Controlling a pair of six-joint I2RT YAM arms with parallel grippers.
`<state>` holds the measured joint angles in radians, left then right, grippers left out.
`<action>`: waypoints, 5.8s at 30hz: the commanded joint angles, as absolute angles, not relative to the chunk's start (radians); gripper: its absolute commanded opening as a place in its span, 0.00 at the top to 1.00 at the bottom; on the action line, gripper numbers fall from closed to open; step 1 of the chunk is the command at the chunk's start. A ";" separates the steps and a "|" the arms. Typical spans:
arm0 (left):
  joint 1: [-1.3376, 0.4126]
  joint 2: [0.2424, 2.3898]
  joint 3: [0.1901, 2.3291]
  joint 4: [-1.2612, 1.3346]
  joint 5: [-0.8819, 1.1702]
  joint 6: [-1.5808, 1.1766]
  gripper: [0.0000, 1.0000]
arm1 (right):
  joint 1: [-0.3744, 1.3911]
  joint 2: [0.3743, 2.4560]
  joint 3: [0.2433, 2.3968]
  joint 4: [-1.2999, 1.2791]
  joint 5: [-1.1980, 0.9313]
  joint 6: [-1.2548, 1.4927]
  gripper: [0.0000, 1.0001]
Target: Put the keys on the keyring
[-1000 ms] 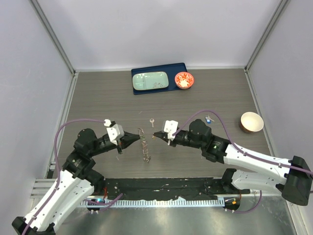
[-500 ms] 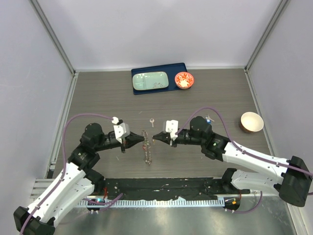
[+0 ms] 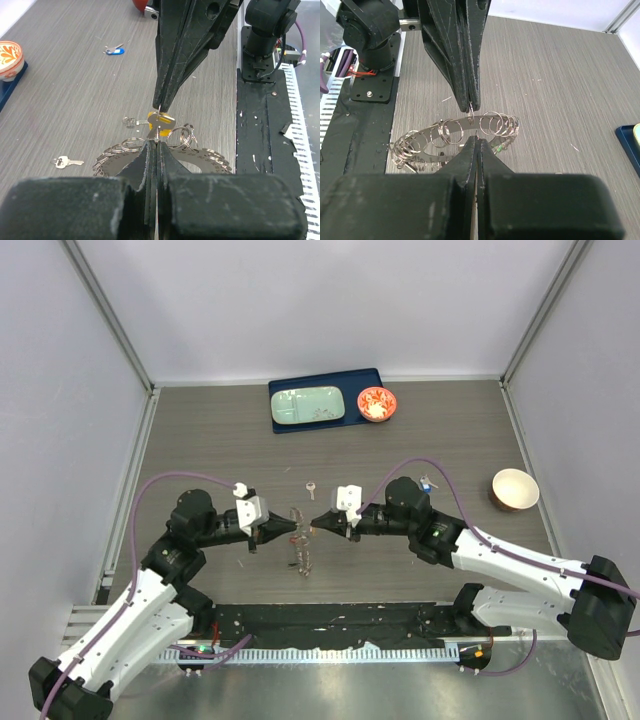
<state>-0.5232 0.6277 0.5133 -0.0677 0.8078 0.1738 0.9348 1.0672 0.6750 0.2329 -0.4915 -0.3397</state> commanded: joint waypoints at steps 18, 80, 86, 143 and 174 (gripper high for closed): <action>-0.514 0.630 0.548 -0.020 0.887 0.213 1.00 | 0.936 1.063 0.703 0.273 -0.566 -0.336 0.99; -0.512 0.646 0.551 -0.005 0.913 0.184 1.00 | 0.934 1.091 0.698 0.298 -0.583 -0.310 0.99; -0.511 0.637 0.546 -0.005 0.894 0.186 1.00 | 0.934 1.072 0.693 0.264 -0.551 -0.321 0.99; -0.509 0.643 0.545 0.021 0.922 0.167 1.00 | 0.934 1.083 0.696 0.278 -0.572 -0.311 0.99; -0.509 0.653 0.546 0.035 0.923 0.146 1.00 | 0.934 1.071 0.693 0.313 -0.607 -0.288 0.99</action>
<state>-0.5148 0.6529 0.5133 -0.0486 0.9096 0.1562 0.9344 1.0874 0.6750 0.2405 -0.5831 -0.3042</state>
